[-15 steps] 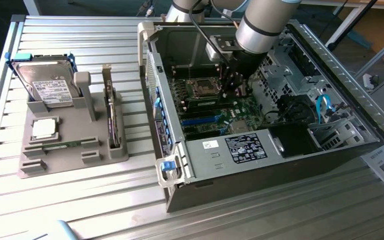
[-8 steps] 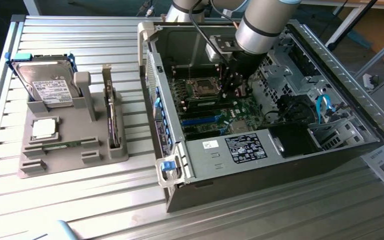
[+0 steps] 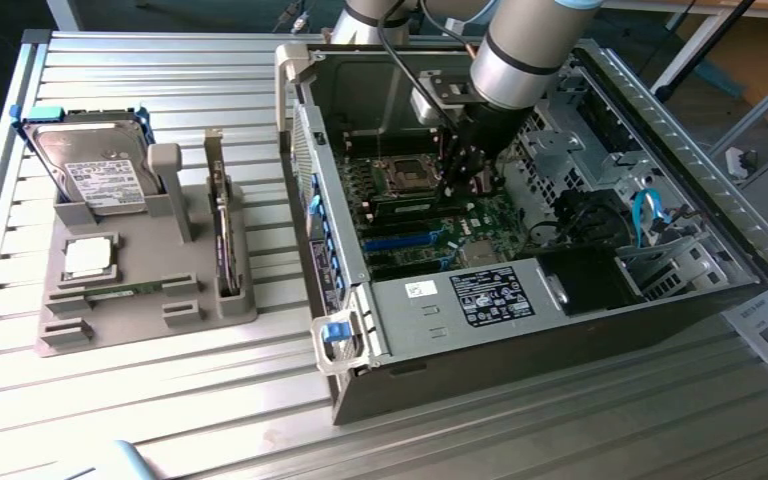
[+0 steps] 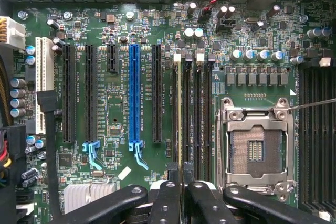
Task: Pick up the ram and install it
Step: 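Insert the ram into the slot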
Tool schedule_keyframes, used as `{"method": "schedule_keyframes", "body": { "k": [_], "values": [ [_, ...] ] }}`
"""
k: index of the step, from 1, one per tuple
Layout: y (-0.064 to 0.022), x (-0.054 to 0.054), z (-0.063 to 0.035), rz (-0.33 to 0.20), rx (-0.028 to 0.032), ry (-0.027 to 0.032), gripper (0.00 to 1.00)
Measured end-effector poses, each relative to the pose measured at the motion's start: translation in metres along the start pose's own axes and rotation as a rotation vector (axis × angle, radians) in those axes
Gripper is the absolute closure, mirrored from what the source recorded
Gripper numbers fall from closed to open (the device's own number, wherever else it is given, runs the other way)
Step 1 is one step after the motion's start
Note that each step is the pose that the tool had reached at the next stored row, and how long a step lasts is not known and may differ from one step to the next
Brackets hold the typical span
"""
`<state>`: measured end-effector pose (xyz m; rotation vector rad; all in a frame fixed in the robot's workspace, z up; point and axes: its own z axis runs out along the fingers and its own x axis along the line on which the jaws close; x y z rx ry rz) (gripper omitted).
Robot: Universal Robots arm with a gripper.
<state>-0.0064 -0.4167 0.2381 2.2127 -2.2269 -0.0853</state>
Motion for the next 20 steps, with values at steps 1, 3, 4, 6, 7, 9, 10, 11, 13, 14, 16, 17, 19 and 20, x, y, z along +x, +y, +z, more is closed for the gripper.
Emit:
{"method": "schedule_keyframes", "body": {
  "k": [1,3,4,6,7,9,10,11,13,14,16,17,19,20],
  "values": [
    [0.0,0.0,0.0001,0.0,0.0001,0.0,0.88],
    [0.0,0.0,0.0002,0.0,0.0001,-0.0001,0.88],
    [0.0001,0.0,0.0002,0.0,0.0002,-0.0001,0.88],
    [0.0005,0.0,0.0002,0.0,0.0008,-0.0002,0.88],
    [0.0013,0.0,0.0003,0.0,0.0023,-0.0003,0.88],
    [0.0014,0.0,0.0002,0.0,0.0026,-0.0001,0.88],
    [0.0015,0.0,0.0003,0.0,0.0026,0.0,0.88],
    [0.0015,0.0,0.0006,0.0,0.0026,0.0001,0.88],
    [0.0014,0.0,0.0018,0.0,0.0027,-0.0001,0.88],
    [0.0014,0.0,0.0022,0.0,0.0027,-0.0001,0.88],
    [0.0014,0.0001,0.0031,0.0,0.0028,-0.0002,0.88],
    [0.0013,0.0001,0.0036,0.0,0.0029,-0.0002,0.88],
    [0.0013,0.0002,0.0051,0.0,0.0029,-0.0001,0.88],
    [0.0013,0.0002,0.0058,0.0,0.0029,0.0,0.88]
  ]
}}
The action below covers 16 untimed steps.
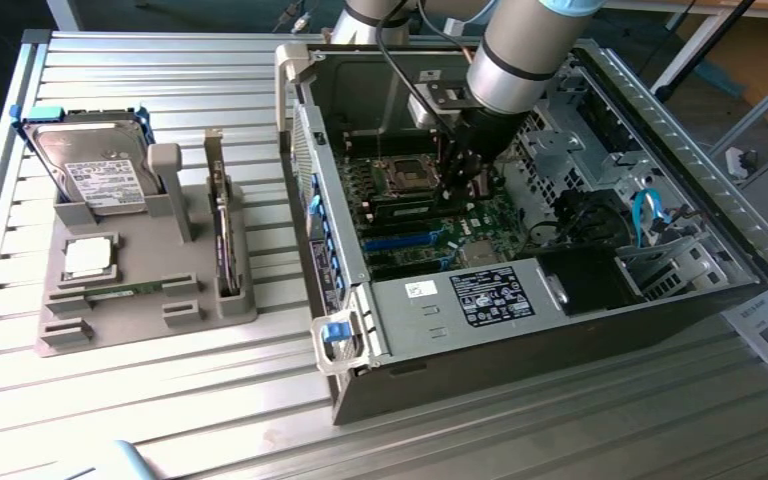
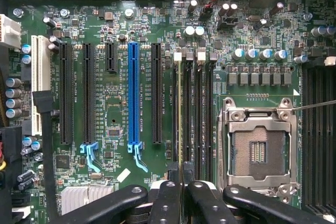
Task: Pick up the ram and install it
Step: 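Insert the ram into the slot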
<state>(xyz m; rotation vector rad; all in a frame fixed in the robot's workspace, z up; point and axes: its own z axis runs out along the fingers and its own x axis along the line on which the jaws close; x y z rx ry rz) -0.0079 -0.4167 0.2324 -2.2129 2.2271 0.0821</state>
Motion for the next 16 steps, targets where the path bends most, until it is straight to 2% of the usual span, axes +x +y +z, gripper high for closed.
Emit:
{"method": "schedule_keyframes", "body": {
  "k": [8,9,10,11,16],
  "values": [
    [0.0001,0.0,0.0001,0.0,0.0,-0.0001,0.88],
    [0.0001,0.0,0.0001,0.0,0.0,-0.0002,0.81],
    [0.0001,0.0,0.0001,0.0,0.0,-0.0001,0.81],
    [0.0001,0.0,0.0001,0.0,0.0,-0.0001,0.75],
    [0.0001,0.0,0.0,0.0,0.0,0.0,0.75]
  ]
}}
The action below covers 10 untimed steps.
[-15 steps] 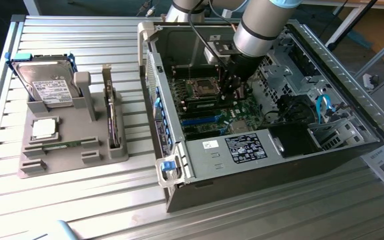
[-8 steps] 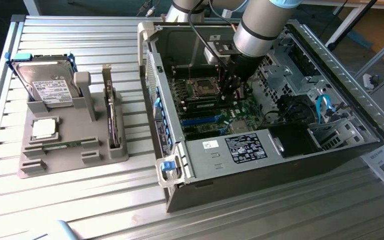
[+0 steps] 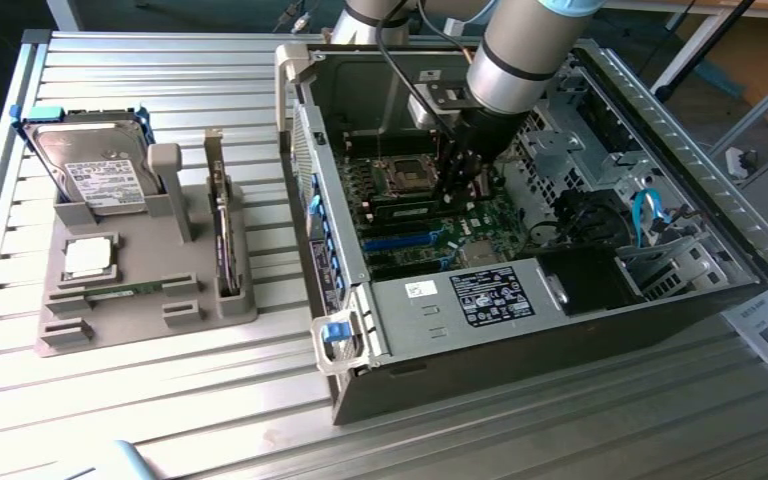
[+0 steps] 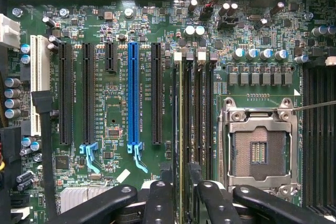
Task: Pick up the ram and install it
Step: 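Insert the ram into the slot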
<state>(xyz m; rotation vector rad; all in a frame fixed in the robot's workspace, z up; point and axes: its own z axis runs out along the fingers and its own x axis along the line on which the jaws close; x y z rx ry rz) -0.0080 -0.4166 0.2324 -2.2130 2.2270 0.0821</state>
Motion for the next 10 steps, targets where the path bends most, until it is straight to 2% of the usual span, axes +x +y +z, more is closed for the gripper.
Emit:
{"method": "schedule_keyframes", "body": {
  "k": [5,10],
  "values": [
    [0.0003,0.0,-0.0089,0.0,0.0,0.0021,0.75],
    [0.0009,-0.001,-0.0253,0.0,0.0001,0.008,0.75]
  ]
}}
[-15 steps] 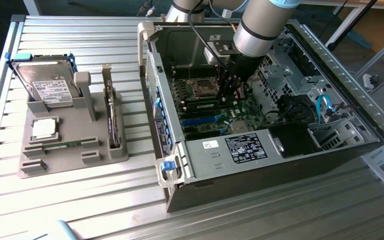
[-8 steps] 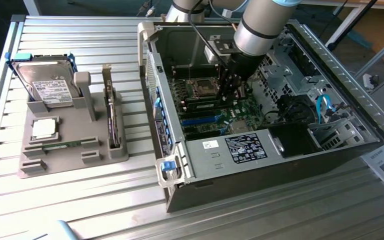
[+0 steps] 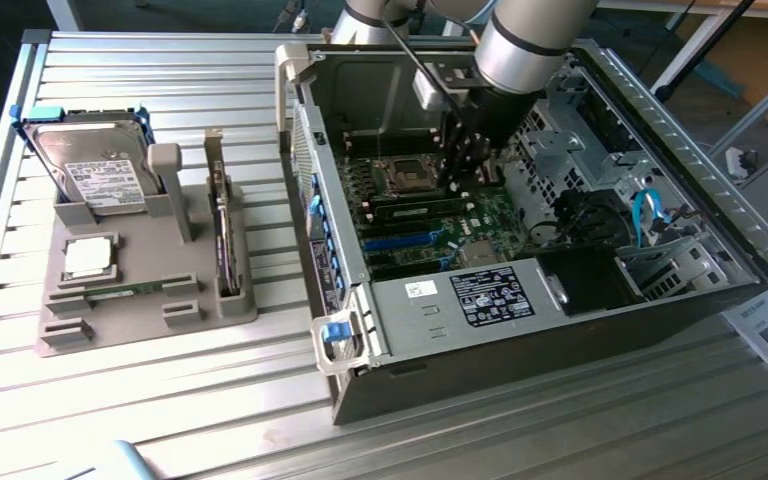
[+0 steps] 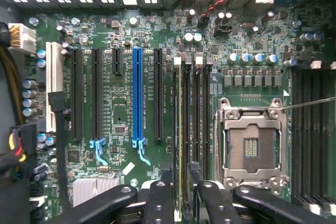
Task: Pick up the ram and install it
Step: 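Insert the ram into the slot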
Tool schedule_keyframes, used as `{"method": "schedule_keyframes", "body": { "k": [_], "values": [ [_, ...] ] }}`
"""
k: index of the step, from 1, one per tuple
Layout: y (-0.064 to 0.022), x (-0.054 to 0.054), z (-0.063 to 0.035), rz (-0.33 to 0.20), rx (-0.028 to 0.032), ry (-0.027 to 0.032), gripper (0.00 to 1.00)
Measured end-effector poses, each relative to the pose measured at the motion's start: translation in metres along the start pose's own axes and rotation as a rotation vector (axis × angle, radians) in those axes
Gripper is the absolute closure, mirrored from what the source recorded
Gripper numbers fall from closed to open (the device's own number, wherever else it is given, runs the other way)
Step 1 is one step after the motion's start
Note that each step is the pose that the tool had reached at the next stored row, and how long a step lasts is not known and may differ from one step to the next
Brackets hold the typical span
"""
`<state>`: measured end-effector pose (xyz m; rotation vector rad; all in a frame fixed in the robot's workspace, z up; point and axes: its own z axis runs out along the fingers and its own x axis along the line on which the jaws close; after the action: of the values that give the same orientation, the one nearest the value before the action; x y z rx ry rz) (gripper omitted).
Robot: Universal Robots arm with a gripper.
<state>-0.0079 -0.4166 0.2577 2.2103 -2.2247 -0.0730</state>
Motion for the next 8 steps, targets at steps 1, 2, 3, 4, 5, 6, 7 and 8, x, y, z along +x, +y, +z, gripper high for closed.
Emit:
{"method": "schedule_keyframes", "body": {
  "k": [1,2,3,4,5,6,7,8],
  "values": [
    [0.0002,0.0,-0.0044,0.0,0.0,0.0014,0.75],
    [0.0003,0.0,-0.0084,0.0,0.0,0.0032,0.75],
    [0.0005,0.0,-0.0125,0.0,0.0,0.0049,0.75],
    [0.0006,0.0,-0.0157,0.0,0.0,0.0059,0.75],
    [0.0006,-0.001,-0.0182,0.0,0.0,0.0066,0.75],
    [0.0007,-0.001,-0.0202,0.0,0.0,0.008,0.75],
    [0.0007,-0.001,-0.0226,0.0,-0.0001,0.0097,0.75],
    [0.0008,-0.001,-0.0289,0.001,-0.0003,0.0152,0.75]
  ]
}}
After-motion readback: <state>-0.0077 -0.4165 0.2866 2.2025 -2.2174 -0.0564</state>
